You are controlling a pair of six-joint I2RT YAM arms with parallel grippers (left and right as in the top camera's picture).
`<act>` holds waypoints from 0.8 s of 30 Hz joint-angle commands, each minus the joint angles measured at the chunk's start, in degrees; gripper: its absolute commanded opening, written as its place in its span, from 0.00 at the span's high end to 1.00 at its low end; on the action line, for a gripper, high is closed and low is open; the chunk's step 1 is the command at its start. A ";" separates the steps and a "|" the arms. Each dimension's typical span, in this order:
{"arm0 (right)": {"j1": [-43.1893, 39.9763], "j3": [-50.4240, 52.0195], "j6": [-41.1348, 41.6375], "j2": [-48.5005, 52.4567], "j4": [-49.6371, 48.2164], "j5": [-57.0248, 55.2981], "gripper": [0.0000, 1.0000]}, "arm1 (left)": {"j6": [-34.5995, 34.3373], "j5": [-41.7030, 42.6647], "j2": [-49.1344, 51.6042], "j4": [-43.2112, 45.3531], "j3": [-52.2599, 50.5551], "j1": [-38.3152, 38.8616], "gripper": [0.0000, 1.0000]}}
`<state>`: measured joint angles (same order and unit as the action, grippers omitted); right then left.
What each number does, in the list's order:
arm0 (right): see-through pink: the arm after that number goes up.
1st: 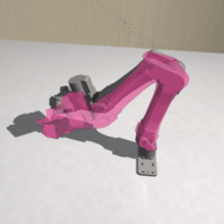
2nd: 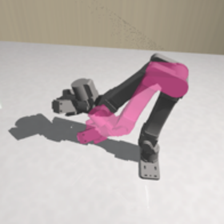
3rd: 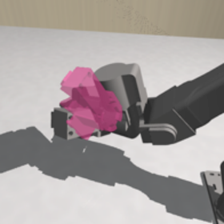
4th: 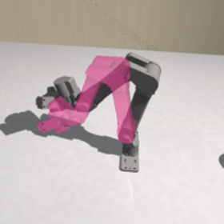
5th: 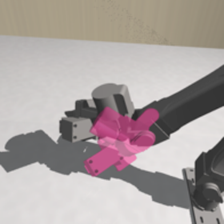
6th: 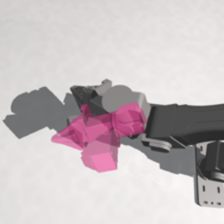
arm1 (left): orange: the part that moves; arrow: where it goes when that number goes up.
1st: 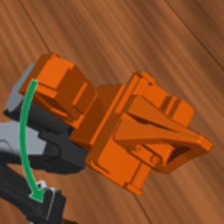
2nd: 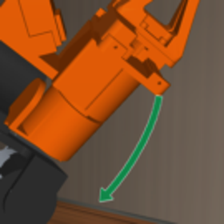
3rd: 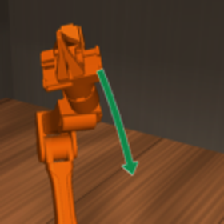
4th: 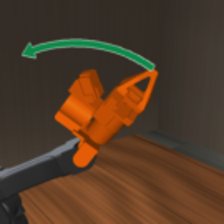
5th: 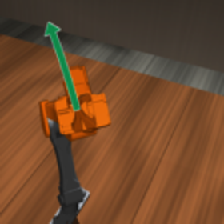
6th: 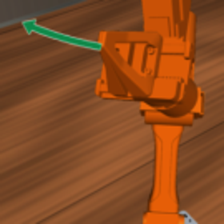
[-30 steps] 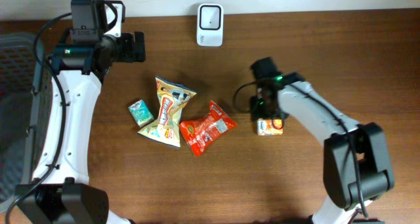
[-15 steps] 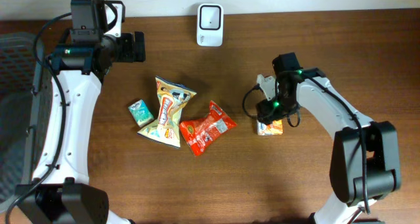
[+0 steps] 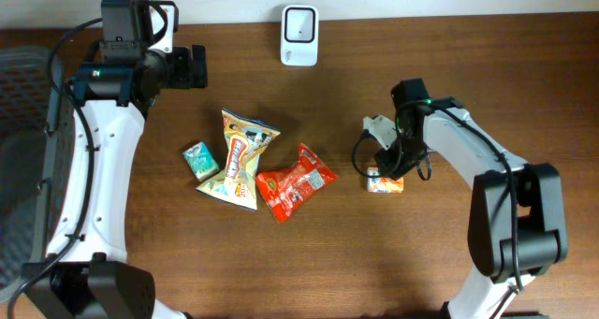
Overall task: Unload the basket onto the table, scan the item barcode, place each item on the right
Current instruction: 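Grasp the orange tissue pack with the right gripper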
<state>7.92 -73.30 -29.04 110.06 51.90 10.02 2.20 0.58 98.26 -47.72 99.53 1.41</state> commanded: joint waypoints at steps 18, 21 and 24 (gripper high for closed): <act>-0.94 -6.64 47.28 1.22 2.29 3.85 0.96 | 0.92 -0.42 0.31 0.07 0.11 -0.35 0.01; -0.92 -6.64 40.41 1.22 2.29 2.49 0.75 | 0.92 -0.42 0.31 0.07 0.11 -0.35 0.01; -0.94 -6.64 21.99 1.22 4.83 4.83 0.47 | 0.92 -0.42 0.31 0.07 0.11 -0.35 0.01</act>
<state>7.25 -79.11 8.97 110.87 54.87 13.67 2.20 0.58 98.26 -47.72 99.53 1.41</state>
